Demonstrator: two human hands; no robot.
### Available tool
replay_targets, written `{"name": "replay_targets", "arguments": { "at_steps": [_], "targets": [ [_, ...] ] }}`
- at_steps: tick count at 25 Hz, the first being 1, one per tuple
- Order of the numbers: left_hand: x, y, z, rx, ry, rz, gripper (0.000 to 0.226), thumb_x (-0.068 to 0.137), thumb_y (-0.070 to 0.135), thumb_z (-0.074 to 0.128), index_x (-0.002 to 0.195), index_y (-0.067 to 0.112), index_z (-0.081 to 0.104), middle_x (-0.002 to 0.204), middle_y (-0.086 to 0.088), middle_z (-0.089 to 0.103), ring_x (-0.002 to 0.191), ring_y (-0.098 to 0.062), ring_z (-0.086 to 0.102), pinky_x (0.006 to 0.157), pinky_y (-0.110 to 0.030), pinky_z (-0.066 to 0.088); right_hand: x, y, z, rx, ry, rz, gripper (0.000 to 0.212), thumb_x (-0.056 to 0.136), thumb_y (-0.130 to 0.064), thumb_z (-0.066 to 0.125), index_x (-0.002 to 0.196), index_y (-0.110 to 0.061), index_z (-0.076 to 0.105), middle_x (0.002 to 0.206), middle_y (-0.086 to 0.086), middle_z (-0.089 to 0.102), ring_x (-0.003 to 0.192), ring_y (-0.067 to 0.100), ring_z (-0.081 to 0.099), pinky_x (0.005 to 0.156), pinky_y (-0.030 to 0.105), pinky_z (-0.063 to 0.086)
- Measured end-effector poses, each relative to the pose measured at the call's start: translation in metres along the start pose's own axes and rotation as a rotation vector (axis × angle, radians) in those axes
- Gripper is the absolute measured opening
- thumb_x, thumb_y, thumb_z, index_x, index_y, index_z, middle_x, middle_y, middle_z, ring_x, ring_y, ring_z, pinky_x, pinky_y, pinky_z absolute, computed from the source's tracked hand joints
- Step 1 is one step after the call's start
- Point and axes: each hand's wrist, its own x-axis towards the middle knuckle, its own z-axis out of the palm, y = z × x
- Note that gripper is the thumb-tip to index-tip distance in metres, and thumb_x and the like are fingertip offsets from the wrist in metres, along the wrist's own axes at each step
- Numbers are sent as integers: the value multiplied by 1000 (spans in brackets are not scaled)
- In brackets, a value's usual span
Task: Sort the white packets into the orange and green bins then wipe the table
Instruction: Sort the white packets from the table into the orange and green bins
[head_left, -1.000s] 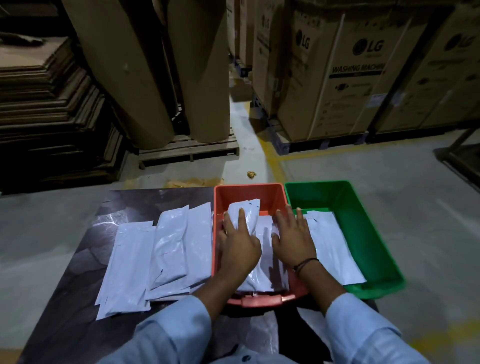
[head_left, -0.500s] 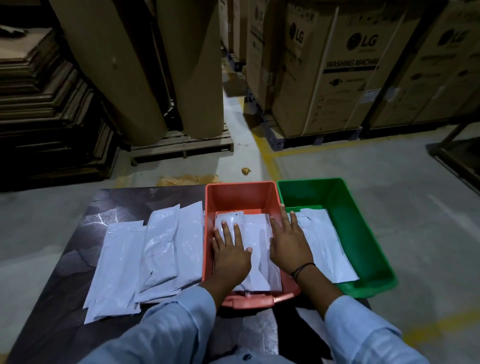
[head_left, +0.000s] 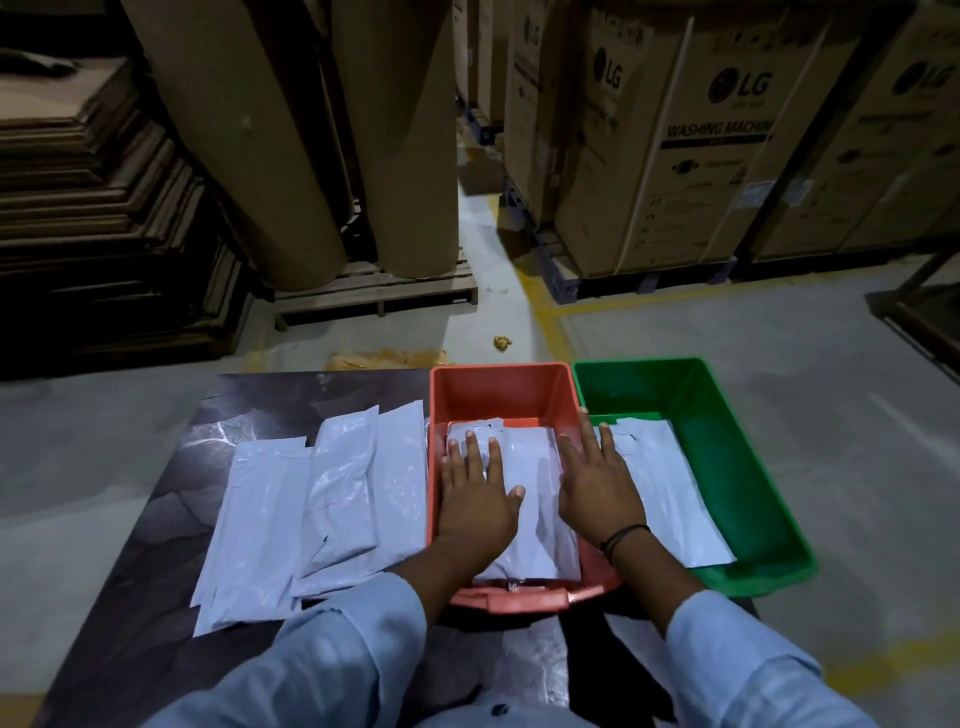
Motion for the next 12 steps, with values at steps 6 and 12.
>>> {"name": "replay_targets", "arguments": {
  "at_steps": [6,12],
  "targets": [
    [-17,-13,-34,-26,173,107,69,100,52,20,158,16,26,166,-17,13,153,-43,7,123,-54,0,-2,-8,-2,-52,51,27,65,85,-22,58,148,-16,41,164,17,16,149,47,12,119,57,21],
    [-38,-74,-66,-186,273,-66,61,102,49,20,158,25,25,169,-5,9,156,-31,-1,126,-47,-3,2,-81,-7,79,150,-113,59,86,-21,64,142,-13,50,160,21,27,147,49,19,118,60,21]
  ]
}}
